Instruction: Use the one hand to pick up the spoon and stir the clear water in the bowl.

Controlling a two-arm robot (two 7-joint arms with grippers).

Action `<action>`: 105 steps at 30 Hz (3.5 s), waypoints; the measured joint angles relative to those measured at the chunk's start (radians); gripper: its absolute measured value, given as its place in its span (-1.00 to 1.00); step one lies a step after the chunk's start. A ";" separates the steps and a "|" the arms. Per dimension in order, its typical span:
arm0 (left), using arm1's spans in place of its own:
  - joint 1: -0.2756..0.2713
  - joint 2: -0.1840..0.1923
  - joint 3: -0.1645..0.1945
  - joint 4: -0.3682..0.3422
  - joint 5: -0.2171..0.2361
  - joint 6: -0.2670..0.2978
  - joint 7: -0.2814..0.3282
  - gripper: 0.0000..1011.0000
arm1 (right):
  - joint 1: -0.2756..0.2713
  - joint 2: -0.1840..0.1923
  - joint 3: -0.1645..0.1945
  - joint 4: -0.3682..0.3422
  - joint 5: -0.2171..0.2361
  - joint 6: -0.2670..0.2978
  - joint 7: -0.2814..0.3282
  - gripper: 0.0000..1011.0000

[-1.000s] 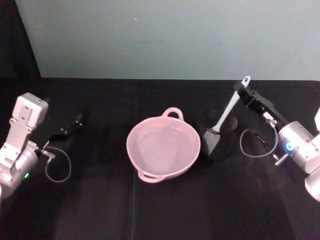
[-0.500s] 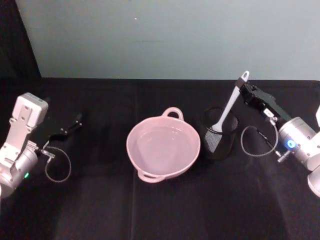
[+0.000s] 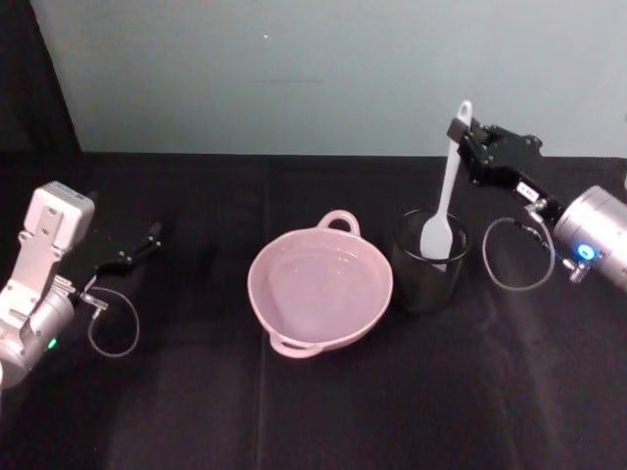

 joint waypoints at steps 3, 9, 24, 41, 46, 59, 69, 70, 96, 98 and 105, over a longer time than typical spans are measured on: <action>0.000 0.000 0.000 0.000 0.000 0.000 0.000 1.00 | 0.014 0.023 -0.001 -0.037 -0.023 0.024 0.021 -0.77; 0.000 0.000 0.000 0.000 0.000 0.000 0.000 1.00 | 0.028 0.039 0.005 -0.081 -0.028 0.063 0.028 -0.77; 0.000 0.000 0.000 0.000 0.000 0.000 0.000 1.00 | 0.067 0.075 0.033 -0.192 0.052 0.184 -0.002 -0.77; 0.000 0.000 0.000 0.000 0.000 0.000 0.000 1.00 | 0.065 0.072 0.032 -0.186 0.049 0.180 -0.001 -0.77; 0.000 0.000 0.000 0.000 0.000 0.000 0.000 1.00 | 0.064 0.072 0.032 -0.186 0.048 0.179 0.000 -0.77; 0.000 0.000 0.000 0.000 0.000 0.000 0.000 1.00 | 0.082 0.061 -0.008 -0.175 0.038 0.171 -0.002 -0.77; 0.000 0.000 0.000 0.000 0.000 0.000 0.000 1.00 | 0.142 -0.025 -0.111 -0.106 -0.007 0.130 0.024 -0.77; 0.000 0.000 0.000 0.000 0.000 0.000 0.000 1.00 | 0.147 -0.032 -0.119 -0.099 -0.012 0.125 0.028 -0.77; 0.000 0.000 0.000 0.000 0.000 0.000 0.000 1.00 | 0.101 -0.146 -0.203 0.078 -0.145 -0.091 0.142 -0.77; 0.000 0.000 0.000 0.000 0.000 0.000 0.000 1.00 | 0.093 -0.151 -0.202 0.084 -0.150 -0.101 0.147 -0.77; 0.000 0.000 0.000 0.000 0.000 0.000 0.000 1.00 | 0.073 -0.168 -0.195 0.102 -0.158 -0.118 0.159 -0.77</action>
